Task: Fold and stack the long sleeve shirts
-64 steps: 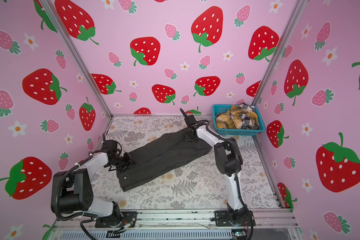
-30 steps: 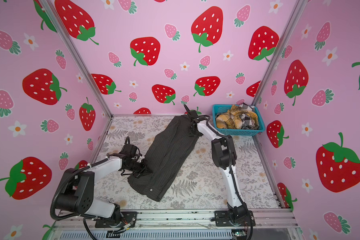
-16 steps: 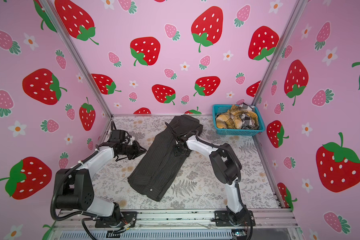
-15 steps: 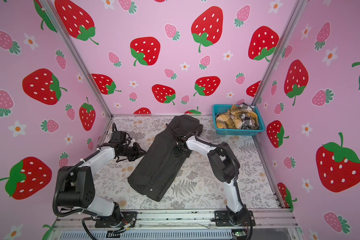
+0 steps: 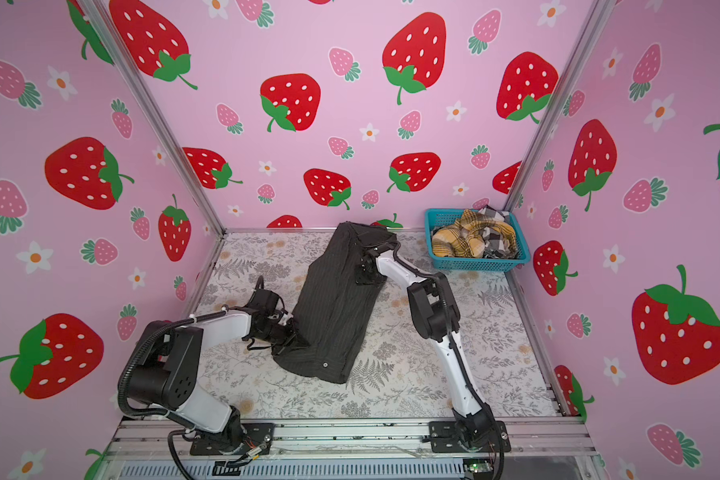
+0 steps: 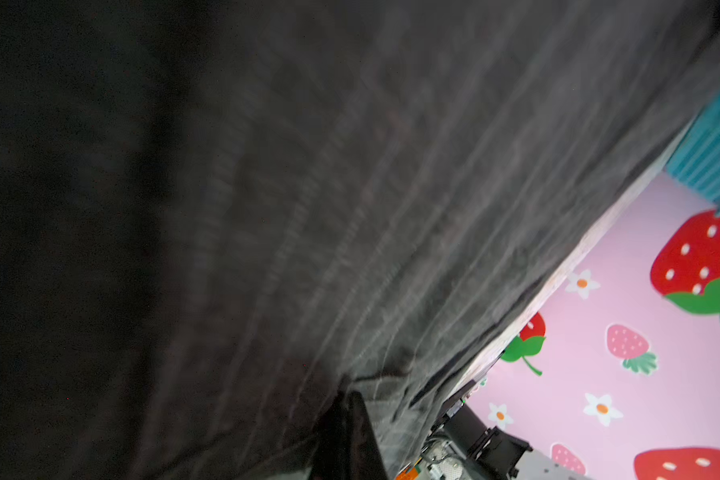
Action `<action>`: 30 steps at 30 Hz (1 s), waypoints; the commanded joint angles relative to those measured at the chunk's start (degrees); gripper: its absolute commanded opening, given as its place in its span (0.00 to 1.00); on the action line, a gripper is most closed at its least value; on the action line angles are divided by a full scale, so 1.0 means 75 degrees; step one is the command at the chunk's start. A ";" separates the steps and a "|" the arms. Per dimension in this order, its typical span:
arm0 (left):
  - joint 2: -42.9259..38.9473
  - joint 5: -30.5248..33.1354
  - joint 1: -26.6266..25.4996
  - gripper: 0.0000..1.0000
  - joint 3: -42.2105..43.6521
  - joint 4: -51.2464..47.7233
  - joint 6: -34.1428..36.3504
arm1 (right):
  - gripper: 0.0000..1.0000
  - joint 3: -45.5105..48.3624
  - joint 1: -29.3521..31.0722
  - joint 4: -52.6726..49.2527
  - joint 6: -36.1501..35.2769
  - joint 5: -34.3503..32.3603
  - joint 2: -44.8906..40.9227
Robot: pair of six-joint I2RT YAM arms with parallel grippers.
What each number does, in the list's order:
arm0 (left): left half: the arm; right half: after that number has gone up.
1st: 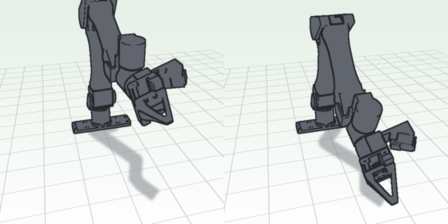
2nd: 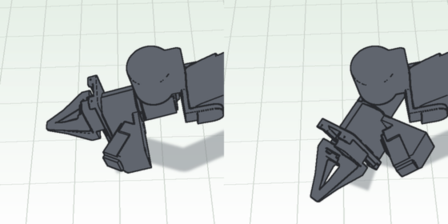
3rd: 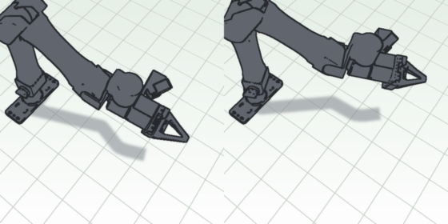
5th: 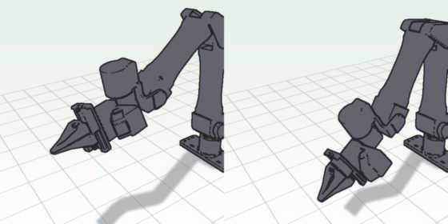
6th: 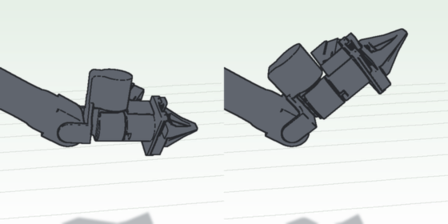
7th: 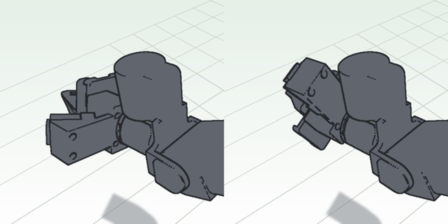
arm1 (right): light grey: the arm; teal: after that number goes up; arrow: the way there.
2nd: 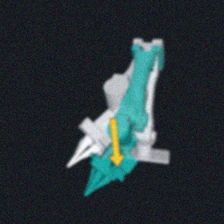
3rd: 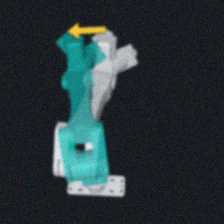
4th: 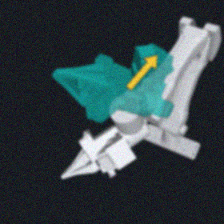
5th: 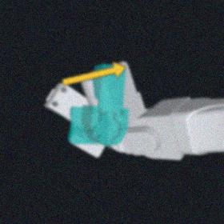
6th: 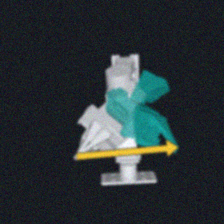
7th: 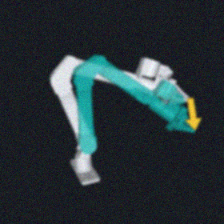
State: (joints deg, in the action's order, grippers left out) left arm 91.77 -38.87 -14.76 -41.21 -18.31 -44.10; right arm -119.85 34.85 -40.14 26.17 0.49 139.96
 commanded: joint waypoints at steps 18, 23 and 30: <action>-0.2868 0.0693 0.0546 0.47 -0.1736 -0.3086 0.1272 | 0.71 0.6766 0.0814 0.0780 0.1096 0.0329 -0.6384; -0.2007 -0.0582 0.2047 0.48 -0.1021 -0.3215 0.1773 | 0.75 0.8456 0.1343 0.1624 0.2277 0.1292 -0.7475; -0.1458 -0.0073 0.2059 0.57 -0.0504 -0.2682 0.1680 | 0.75 1.0156 0.1900 0.2752 0.3854 0.2173 -0.8056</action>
State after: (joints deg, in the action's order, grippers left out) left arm 80.23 -38.63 0.58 -45.28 -38.96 -32.67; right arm -47.13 48.18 -25.91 46.83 11.97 81.73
